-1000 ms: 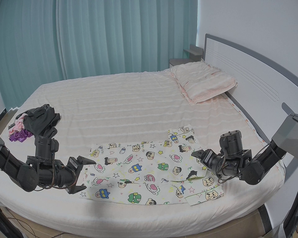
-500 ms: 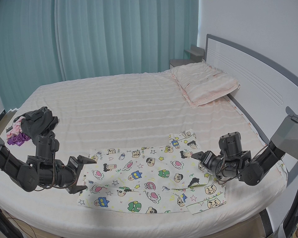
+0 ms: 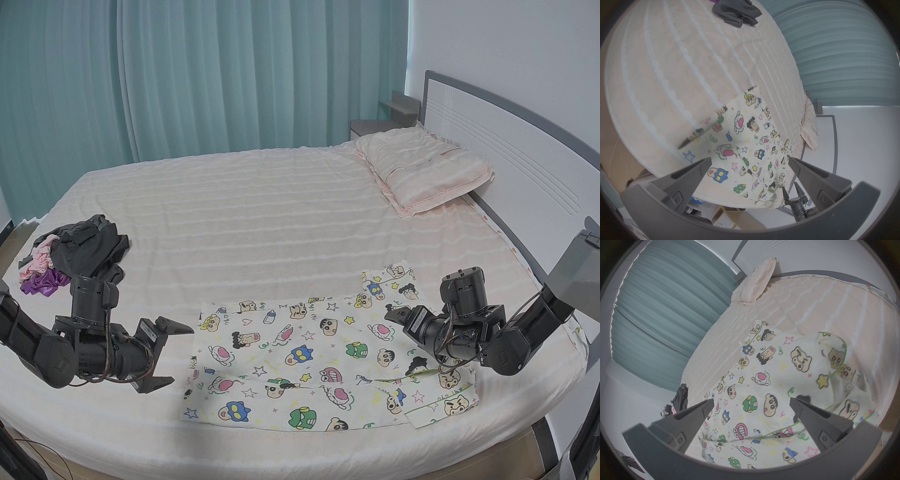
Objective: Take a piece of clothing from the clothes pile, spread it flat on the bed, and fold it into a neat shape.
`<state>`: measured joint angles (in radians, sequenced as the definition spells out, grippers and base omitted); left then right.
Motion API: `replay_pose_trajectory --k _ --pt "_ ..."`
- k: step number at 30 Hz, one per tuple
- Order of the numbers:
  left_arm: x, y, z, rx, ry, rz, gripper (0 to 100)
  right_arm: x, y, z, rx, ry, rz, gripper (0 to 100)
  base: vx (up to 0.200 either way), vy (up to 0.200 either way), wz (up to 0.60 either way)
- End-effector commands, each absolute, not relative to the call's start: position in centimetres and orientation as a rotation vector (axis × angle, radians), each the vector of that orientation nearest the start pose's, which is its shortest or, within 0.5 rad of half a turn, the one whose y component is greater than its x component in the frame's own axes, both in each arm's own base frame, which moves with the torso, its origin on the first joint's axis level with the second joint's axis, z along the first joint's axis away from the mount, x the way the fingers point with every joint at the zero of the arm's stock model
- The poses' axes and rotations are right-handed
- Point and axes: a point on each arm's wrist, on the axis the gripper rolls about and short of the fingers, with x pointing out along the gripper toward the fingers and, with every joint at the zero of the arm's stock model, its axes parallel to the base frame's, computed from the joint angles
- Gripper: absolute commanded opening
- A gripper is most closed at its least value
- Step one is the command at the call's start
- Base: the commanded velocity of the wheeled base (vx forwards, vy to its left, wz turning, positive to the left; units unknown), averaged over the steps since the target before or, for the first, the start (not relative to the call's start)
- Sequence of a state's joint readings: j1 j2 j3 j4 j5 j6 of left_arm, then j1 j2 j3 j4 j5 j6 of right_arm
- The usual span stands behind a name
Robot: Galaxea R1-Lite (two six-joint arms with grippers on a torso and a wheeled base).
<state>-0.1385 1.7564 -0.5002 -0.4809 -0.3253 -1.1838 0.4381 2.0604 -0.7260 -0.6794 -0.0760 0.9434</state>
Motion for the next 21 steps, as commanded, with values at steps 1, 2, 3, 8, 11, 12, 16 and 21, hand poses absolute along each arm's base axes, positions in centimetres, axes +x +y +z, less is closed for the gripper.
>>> replay_pose_trajectory --k 1,2,3,8,11,12,16,21 --pt "23.7 -4.3 7.2 -1.073 0.992 0.046 100 30.1 14.3 4.7 0.725 0.759 0.026 100 0.0 0.0 0.0" --pt "22.9 -4.3 6.8 -1.015 1.009 0.025 100 29.9 14.4 4.6 0.721 0.766 0.027 100 0.0 0.0 0.0" --pt "22.3 -4.3 6.6 -0.974 1.02 0.008 100 29.7 14.5 4.6 0.719 0.771 0.032 100 0.0 0.0 0.0" --pt "20.2 -4.7 6.5 -0.779 1.038 -0.121 100 28.7 15.0 4.3 0.718 0.774 0.071 100 0.0 0.0 0.0" --pt "20.8 -5.1 6.6 -0.702 1.021 -0.172 100 27.9 15.5 3.7 0.709 0.773 0.099 100 0.0 0.0 0.0" --pt "20.9 -5.1 6.3 -0.659 1.029 -0.189 100 27.7 15.6 3.6 0.709 0.77 0.106 100 0.0 0.0 0.0" --pt "21.3 -5.2 5.6 -0.554 1.038 -0.241 100 27.4 15.5 3.6 0.717 0.75 0.123 100 0.0 0.0 0.0" --pt "22.6 -7.4 2.8 -0.445 1.12 -0.325 100 27.0 15.4 3.4 0.728 0.731 0.142 100 0.0 0.0 0.0"
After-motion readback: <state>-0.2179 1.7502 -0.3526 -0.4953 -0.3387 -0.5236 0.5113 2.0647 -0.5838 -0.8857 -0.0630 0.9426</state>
